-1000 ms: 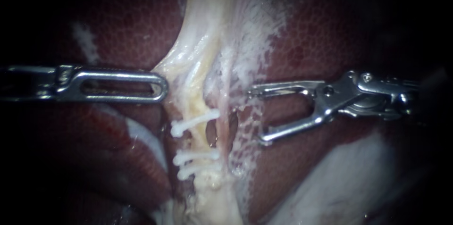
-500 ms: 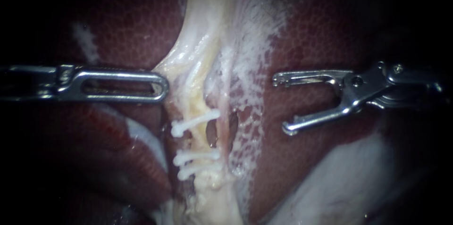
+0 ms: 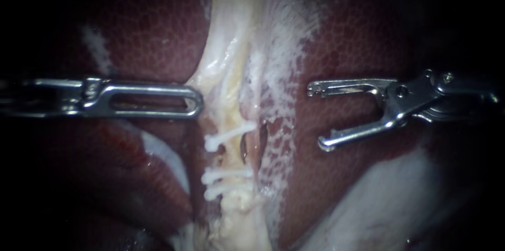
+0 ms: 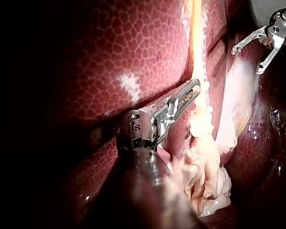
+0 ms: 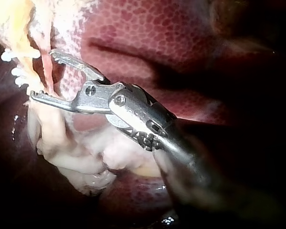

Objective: Going back third clip left tube

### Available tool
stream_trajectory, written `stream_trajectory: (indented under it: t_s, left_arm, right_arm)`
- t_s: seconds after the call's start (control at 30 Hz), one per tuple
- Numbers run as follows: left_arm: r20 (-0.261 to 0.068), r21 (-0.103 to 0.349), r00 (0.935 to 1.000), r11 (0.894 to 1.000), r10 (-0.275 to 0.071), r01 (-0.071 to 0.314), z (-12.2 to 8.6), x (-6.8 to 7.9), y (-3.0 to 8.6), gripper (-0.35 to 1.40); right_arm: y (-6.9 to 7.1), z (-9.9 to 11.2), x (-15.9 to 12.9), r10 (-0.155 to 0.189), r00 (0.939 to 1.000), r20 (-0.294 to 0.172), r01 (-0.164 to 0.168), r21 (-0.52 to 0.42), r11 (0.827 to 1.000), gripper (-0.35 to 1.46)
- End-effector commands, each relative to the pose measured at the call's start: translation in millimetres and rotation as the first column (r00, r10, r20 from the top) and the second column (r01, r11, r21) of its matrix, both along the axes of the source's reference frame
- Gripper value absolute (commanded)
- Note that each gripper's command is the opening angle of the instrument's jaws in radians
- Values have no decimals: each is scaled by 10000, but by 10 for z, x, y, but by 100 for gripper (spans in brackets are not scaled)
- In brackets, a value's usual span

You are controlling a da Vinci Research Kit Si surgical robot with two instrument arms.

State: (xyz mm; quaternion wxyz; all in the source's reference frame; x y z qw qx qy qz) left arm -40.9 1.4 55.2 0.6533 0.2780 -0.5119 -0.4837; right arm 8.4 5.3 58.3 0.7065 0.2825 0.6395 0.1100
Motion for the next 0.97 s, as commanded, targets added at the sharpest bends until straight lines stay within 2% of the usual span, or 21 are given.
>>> stream_trajectory:
  t_s: [0.03, 0.4, 0.97]
  left_arm:
    - [8, 11, 10000, 10000, 39, -39, 2, -2, 0, -35]
    - [26, -7, 10000, 10000, 59, -59, 9, -17, 0, -35]
    - [9, 61, 9999, 9999, 100, -100, 11, -18, -1, -35]
  right_arm:
    - [0, -1, 0, -2, 10000, 0, 2, 0, 10000, 60]
    - [-1, -2, -1, -5, 10000, 1, 5, -1, 10000, 60]
    - [-1, -2, -2, -16, 10000, 5, 16, -1, 10000, 60]
